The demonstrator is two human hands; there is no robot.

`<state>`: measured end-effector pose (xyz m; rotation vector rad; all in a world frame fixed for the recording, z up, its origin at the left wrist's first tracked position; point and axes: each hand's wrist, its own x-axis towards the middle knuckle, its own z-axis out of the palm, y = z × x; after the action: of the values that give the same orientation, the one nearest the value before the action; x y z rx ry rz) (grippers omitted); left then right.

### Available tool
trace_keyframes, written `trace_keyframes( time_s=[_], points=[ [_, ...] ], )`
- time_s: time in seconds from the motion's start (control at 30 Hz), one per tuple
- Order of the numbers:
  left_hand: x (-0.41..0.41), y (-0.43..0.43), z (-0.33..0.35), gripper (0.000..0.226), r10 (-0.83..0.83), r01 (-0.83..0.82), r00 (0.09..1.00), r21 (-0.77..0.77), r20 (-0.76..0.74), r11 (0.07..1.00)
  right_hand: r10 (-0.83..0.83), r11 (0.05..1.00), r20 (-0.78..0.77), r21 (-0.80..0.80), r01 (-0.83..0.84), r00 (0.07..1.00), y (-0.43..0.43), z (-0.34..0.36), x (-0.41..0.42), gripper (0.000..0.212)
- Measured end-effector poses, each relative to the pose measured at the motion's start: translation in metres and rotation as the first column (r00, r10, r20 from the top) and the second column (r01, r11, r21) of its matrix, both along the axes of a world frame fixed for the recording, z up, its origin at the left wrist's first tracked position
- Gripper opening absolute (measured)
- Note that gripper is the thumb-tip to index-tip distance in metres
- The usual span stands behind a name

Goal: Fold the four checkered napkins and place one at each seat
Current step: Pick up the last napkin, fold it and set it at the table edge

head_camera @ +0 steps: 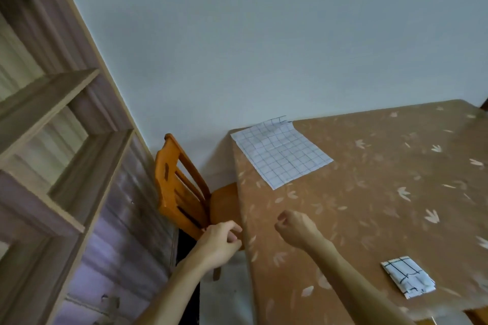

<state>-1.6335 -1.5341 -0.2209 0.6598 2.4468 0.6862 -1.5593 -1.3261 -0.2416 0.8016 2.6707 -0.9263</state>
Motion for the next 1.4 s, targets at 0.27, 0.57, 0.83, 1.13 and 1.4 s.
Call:
trace_keyframes(
  time_s=[0.27,0.57,0.83,1.13,1.4],
  points=[
    [-0.078,0.079,-0.024,0.023,-0.141,0.145,0.988,-0.066,0.062,0.987,-0.112,0.988,0.094,-0.097,0.121,0.989,0.046,-0.022,-0.058,0.043],
    [-0.144,0.15,-0.068,0.028,-0.249,0.255,0.967,-0.119,0.061,0.96,-0.197,0.97,0.149,-0.114,0.215,0.969,0.082,-0.057,-0.117,0.047],
    [-0.211,0.229,-0.138,0.024,-0.325,0.316,0.943,-0.119,-0.07,0.941,-0.326,0.925,0.127,-0.162,0.344,0.937,0.098,-0.095,-0.174,0.034],
    [-0.254,0.284,-0.2,0.037,-0.492,0.472,0.849,-0.14,-0.193,0.87,-0.482,0.837,0.168,-0.201,0.509,0.86,0.129,-0.127,-0.183,0.024],
    [-0.261,0.304,-0.205,0.011,-0.351,0.35,0.931,-0.024,-0.097,0.936,-0.601,0.71,0.196,-0.314,0.63,0.775,0.142,-0.129,-0.185,0.034]
  ],
)
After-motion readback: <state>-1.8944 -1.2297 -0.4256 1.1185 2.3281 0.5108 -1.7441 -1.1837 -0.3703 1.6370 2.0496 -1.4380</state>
